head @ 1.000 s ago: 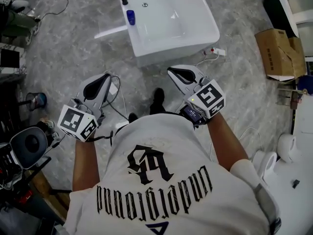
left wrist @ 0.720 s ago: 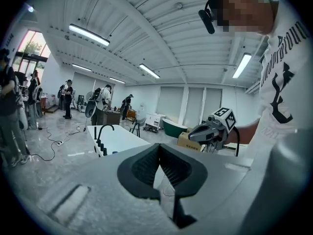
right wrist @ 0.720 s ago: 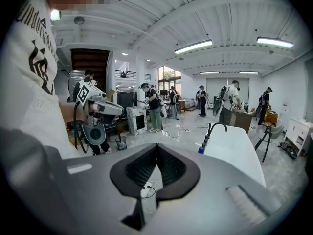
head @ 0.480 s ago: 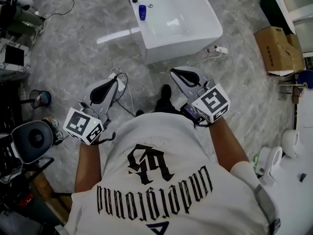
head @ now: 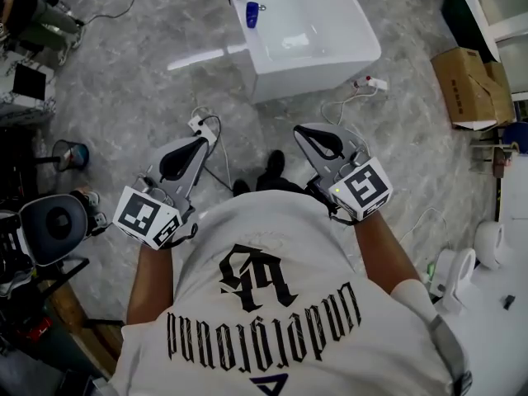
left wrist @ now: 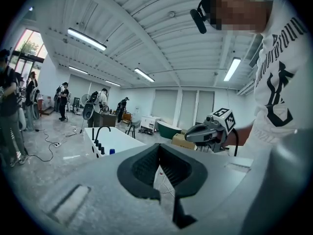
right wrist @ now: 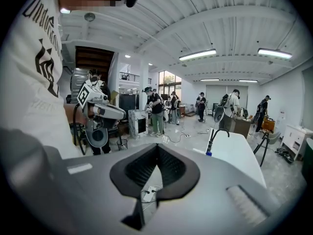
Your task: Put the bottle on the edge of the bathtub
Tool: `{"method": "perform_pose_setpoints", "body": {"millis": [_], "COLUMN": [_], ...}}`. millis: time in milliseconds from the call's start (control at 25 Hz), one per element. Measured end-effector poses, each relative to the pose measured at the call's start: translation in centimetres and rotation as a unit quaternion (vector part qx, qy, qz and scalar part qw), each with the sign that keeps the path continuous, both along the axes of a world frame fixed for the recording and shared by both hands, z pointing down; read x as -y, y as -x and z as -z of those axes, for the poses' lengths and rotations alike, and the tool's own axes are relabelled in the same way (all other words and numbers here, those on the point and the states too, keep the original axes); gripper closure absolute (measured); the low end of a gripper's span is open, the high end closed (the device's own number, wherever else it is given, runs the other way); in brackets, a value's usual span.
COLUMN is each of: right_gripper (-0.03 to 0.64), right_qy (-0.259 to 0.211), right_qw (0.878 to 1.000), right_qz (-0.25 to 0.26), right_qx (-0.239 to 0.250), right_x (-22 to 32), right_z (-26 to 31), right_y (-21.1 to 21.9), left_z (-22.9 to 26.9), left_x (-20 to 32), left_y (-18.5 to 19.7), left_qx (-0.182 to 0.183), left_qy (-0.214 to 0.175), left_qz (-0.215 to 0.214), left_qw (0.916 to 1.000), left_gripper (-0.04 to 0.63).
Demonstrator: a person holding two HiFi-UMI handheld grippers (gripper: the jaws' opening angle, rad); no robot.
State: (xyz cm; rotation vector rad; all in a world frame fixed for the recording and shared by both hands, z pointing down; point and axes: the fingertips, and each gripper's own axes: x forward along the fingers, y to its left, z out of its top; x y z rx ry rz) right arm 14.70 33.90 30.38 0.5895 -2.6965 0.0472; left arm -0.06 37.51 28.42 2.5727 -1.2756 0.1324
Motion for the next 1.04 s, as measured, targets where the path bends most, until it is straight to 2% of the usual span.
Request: {"method": "perform_pose_setpoints", "body": {"millis": [160,1040], "right_gripper": [0.615,0.615], "right_qy": [-0.006,-0.017], "right_qw": [1.0,1.0], "right_qz": [-0.003,-0.007], "right_qx": [0.005,0.008], "right_x": [-0.7,-2.3], "right_z": [0.6,1.6], "right_y": [0.0,-1.1], "left_z": [0.4,0.3], "left_x": [-0.5,-1.4], "left_y": [-0.1,-2.3], "left_qx": [-0.006,-0.006], "left_qy": [-0.002,-0.003], "left_qz": [0.005,-0.027], "left_qw": [1.0,0.9996], "left_gripper": [0.588,0.588]}}
